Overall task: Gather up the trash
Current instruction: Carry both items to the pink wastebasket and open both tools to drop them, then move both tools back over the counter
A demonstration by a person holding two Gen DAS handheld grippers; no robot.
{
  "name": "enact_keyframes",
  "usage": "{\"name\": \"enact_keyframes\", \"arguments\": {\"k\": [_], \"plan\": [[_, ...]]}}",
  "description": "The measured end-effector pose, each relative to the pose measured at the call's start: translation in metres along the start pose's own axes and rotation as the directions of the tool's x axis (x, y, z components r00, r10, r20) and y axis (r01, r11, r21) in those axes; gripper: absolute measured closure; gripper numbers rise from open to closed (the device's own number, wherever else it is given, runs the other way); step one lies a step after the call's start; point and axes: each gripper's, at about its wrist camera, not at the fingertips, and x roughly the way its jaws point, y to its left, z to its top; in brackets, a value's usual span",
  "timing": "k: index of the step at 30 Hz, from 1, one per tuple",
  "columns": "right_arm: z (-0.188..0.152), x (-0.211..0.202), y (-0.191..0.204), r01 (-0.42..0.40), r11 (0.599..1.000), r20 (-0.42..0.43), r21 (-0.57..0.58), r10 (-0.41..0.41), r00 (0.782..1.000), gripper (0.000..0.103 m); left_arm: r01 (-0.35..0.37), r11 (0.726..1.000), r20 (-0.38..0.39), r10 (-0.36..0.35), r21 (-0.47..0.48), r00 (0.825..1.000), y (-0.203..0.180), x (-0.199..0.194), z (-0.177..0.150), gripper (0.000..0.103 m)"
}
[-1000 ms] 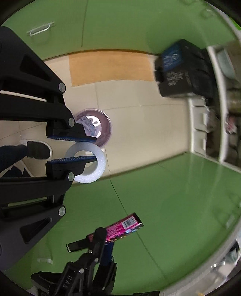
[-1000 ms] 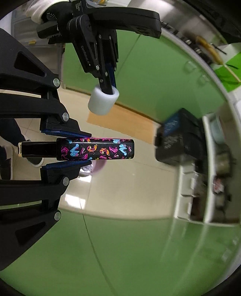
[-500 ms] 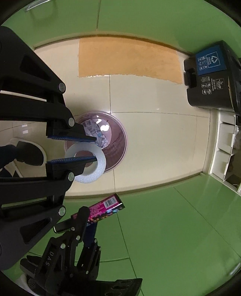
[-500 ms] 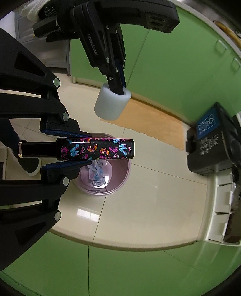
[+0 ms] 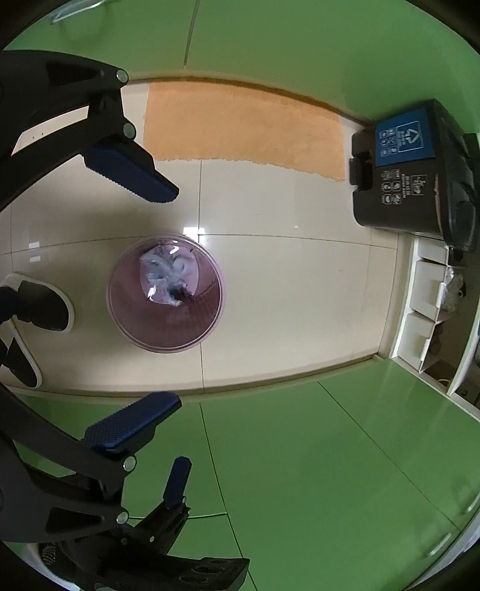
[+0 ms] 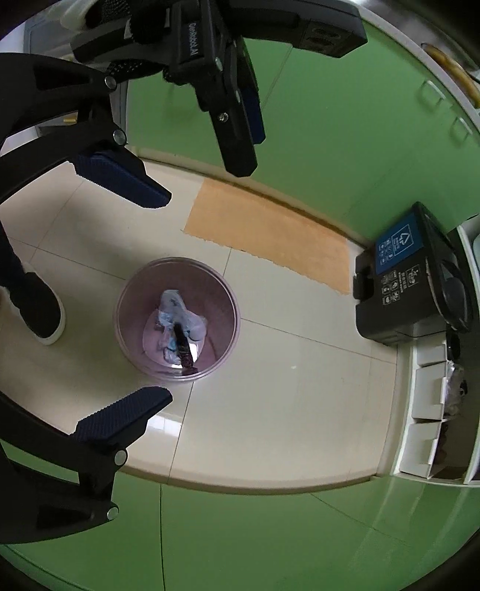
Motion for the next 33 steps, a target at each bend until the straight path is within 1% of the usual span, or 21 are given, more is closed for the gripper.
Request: {"name": "enact_keyframes", "arguments": {"k": [2, 5, 9, 11, 14, 16, 17, 18, 19, 22, 23, 24, 25, 27, 28, 29, 30, 31, 32, 33], "plan": [[-0.001, -0.013, 0.001, 0.015, 1.000, 0.002, 0.004, -0.015, 1.000, 0.006, 0.000, 1.000, 0.004, 0.000, 0.006, 1.000, -0.006, -0.014, 0.002, 0.003], [-0.002, -0.044, 0.007, 0.033, 0.999, 0.015, 0.017, -0.033, 0.999, 0.006, 0.001, 1.000, 0.008, -0.001, 0.014, 1.000, -0.015, -0.037, 0.004, 0.003], [0.000, -0.091, 0.013, 0.042, 0.998, 0.033, 0.049, -0.044, 0.998, 0.006, -0.006, 0.999, 0.029, 0.005, 0.040, 1.000, -0.038, -0.089, 0.009, 0.003], [0.000, -0.122, 0.016, 0.048, 0.996, 0.049, 0.070, -0.052, 0.997, 0.006, -0.005, 0.998, 0.042, 0.003, 0.057, 0.999, -0.053, -0.118, 0.011, 0.003], [-0.004, -0.186, 0.024, 0.057, 0.994, 0.092, 0.097, -0.066, 0.994, 0.006, 0.000, 0.996, 0.070, -0.007, 0.092, 0.998, -0.078, -0.168, 0.016, 0.003], [-0.008, -0.223, 0.029, 0.067, 0.992, 0.122, 0.110, -0.080, 0.989, 0.006, 0.003, 0.993, 0.095, -0.015, 0.121, 0.995, -0.099, -0.208, 0.021, 0.003], [-0.011, -0.250, 0.032, 0.065, 0.990, 0.146, 0.124, -0.083, 0.986, 0.006, 0.004, 0.991, 0.108, -0.018, 0.131, 0.994, -0.107, -0.222, 0.023, 0.003], [-0.014, -0.265, 0.033, 0.065, 0.990, 0.159, 0.129, -0.086, 0.984, 0.006, 0.011, 0.989, 0.123, -0.029, 0.146, 0.992, -0.117, -0.243, 0.026, 0.003], [-0.018, -0.292, 0.036, 0.073, 0.988, 0.182, 0.136, -0.097, 0.978, 0.006, 0.013, 0.987, 0.132, -0.034, 0.158, 0.991, -0.124, -0.257, 0.028, 0.003], [-0.032, -0.360, 0.040, 0.073, 0.983, 0.255, 0.167, -0.115, 0.960, 0.006, 0.022, 0.978, 0.197, -0.064, 0.209, 0.978, -0.158, -0.320, 0.032, 0.003], [-0.038, -0.384, 0.039, 0.084, 0.980, 0.283, 0.182, -0.133, 0.950, 0.006, 0.029, 0.975, 0.207, -0.077, 0.221, 0.975, -0.166, -0.333, 0.033, 0.003], [-0.042, -0.396, 0.039, 0.089, 0.978, 0.299, 0.190, -0.144, 0.943, 0.006, 0.038, 0.971, 0.217, -0.091, 0.236, 0.972, -0.175, -0.347, 0.034, 0.003], [-0.052, -0.423, 0.038, 0.097, 0.973, 0.329, 0.211, -0.164, 0.930, 0.006, 0.047, 0.967, 0.226, -0.106, 0.252, 0.968, -0.184, -0.360, 0.034, 0.003], [-0.065, -0.458, 0.037, 0.119, 0.963, 0.366, 0.242, -0.204, 0.908, 0.006, 0.066, 0.953, 0.246, -0.142, 0.294, 0.959, -0.207, -0.388, 0.034, 0.003], [-0.076, -0.479, 0.035, 0.129, 0.956, 0.388, 0.263, -0.228, 0.893, 0.006, 0.080, 0.947, 0.250, -0.163, 0.312, 0.955, -0.218, -0.399, 0.034, 0.003], [-0.080, -0.489, 0.033, 0.135, 0.952, 0.399, 0.276, -0.241, 0.885, 0.006, 0.100, 0.934, 0.252, -0.194, 0.342, 0.948, -0.233, -0.413, 0.033, 0.003], [-0.093, -0.511, 0.030, 0.149, 0.941, 0.418, 0.305, -0.273, 0.866, 0.006, 0.109, 0.925, 0.251, -0.211, 0.365, 0.945, -0.244, -0.420, 0.031, 0.003], [-0.102, -0.525, 0.026, 0.158, 0.932, 0.429, 0.326, -0.294, 0.854, 0.006, 0.122, 0.916, 0.249, -0.229, 0.383, 0.941, -0.254, -0.426, 0.029, 0.003], [-0.112, -0.540, 0.021, 0.164, 0.922, 0.441, 0.351, -0.317, 0.840, 0.006, 0.150, 0.898, 0.237, -0.265, 0.413, 0.935, -0.271, -0.434, 0.027, 0.003], [-0.119, -0.550, 0.018, 0.168, 0.914, 0.448, 0.368, -0.333, 0.830, 0.006, 0.163, 0.887, 0.228, -0.282, 0.432, 0.932, -0.281, -0.437, 0.025, 0.003]]}}
